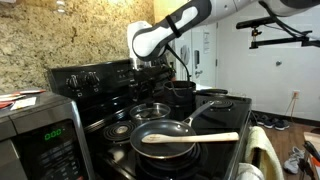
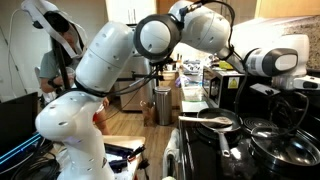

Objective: Pick the lid up from the stove and put it on the pot

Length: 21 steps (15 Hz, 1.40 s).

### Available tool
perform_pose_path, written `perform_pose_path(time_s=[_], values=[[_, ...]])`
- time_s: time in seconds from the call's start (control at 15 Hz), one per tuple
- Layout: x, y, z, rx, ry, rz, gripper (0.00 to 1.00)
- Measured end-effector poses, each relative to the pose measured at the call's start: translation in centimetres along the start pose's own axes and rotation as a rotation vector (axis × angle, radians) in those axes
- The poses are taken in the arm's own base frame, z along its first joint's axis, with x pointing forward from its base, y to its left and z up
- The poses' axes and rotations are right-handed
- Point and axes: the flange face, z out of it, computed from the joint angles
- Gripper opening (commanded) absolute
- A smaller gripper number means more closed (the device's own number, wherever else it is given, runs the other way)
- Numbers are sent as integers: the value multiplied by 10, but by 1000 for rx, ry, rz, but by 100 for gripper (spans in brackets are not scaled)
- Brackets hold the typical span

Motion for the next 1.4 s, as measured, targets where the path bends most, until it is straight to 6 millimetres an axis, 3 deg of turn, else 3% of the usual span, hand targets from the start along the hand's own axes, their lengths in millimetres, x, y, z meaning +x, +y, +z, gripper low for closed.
perform_pose_path(time_s=[0.67, 1.4], values=[[0, -6, -1, 32, 6, 1, 100], [-1, -4, -2, -84, 35, 128, 100]])
